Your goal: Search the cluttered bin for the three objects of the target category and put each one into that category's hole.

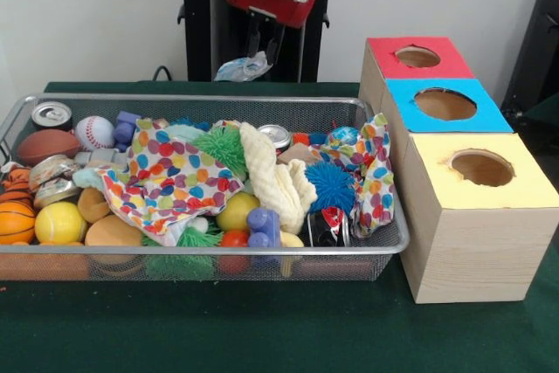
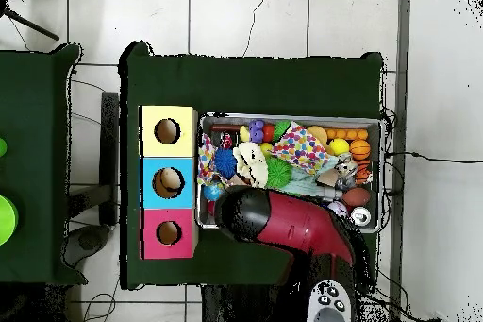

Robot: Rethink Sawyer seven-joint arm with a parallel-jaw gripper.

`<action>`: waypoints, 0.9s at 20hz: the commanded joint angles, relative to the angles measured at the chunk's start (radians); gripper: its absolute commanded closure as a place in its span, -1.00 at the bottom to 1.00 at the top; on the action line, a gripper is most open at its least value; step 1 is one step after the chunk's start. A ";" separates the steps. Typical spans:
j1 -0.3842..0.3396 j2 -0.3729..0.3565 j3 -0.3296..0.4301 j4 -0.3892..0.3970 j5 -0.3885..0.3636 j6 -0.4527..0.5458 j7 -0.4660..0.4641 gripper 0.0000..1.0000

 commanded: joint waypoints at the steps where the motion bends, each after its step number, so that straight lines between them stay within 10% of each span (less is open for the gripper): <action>1: -0.027 -0.024 0.050 -0.097 -0.054 0.060 0.022 1.00; 18: 0.088 -0.023 0.072 -0.091 0.110 0.116 0.254 1.00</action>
